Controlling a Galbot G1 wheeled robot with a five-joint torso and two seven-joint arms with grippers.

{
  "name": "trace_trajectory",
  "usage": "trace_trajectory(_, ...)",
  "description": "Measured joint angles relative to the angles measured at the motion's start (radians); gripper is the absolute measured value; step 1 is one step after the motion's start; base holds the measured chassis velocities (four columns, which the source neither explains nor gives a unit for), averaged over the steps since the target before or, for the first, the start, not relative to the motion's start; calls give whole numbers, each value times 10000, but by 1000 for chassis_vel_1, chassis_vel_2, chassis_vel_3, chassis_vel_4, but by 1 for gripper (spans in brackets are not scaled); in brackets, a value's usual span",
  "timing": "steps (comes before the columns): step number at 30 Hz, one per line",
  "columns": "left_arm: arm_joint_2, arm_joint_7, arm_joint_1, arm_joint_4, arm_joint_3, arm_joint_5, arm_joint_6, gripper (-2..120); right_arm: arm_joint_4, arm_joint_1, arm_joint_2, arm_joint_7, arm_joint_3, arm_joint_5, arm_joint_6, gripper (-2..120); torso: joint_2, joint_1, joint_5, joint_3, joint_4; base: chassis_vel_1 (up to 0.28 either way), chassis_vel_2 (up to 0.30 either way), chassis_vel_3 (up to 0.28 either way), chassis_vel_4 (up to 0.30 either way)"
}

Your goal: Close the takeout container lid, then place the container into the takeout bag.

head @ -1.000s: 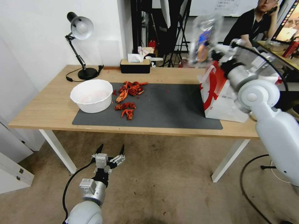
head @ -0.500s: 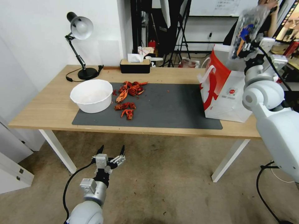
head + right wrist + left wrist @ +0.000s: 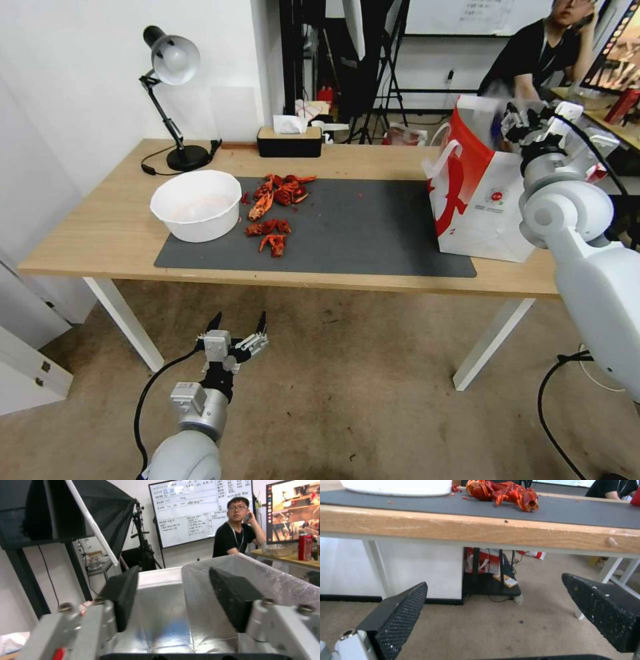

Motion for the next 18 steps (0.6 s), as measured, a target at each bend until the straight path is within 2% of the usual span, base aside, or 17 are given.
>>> trace_trajectory(1,13,-4,11,-18,-8,0,2,100,30,-4,-12,0,15,5,1,65,0,0,-1,0,0,0,0,0,0)
trace_trajectory(3,22,-8,26,-37,-18,1,3,100,50,-9,-24,-10,18,4,18,68,0,0,-2,-1,0,0,0,0,0)
trace_trajectory(5,26,-14,80,-95,-41,6,4,100,108,-21,-73,-130,31,3,182,79,0,0,1,0,0,0,0,0,0)
trace_trajectory(7,22,-15,100,-113,-49,8,5,100,150,-34,-98,-208,46,7,258,81,0,1,0,0,1,0,0,0,0)
trace_trajectory(8,11,-16,132,-151,-68,14,6,100,290,-77,-154,-403,75,68,441,88,0,0,0,-1,0,0,0,0,0)
trace_trajectory(9,11,-16,132,-151,-68,14,6,100,290,-77,-154,-403,75,68,441,88,0,0,0,-1,0,0,0,0,0)
trace_trajectory(11,-17,-14,179,-189,-121,32,6,100,685,-259,-290,-881,133,146,767,96,0,0,-2,-1,1,0,0,0,0)
trace_trajectory(18,-127,64,268,-172,-223,127,-189,100,2156,-1662,-657,-2134,292,-224,1711,100,1,0,-1,-1,0,0,0,0,0)
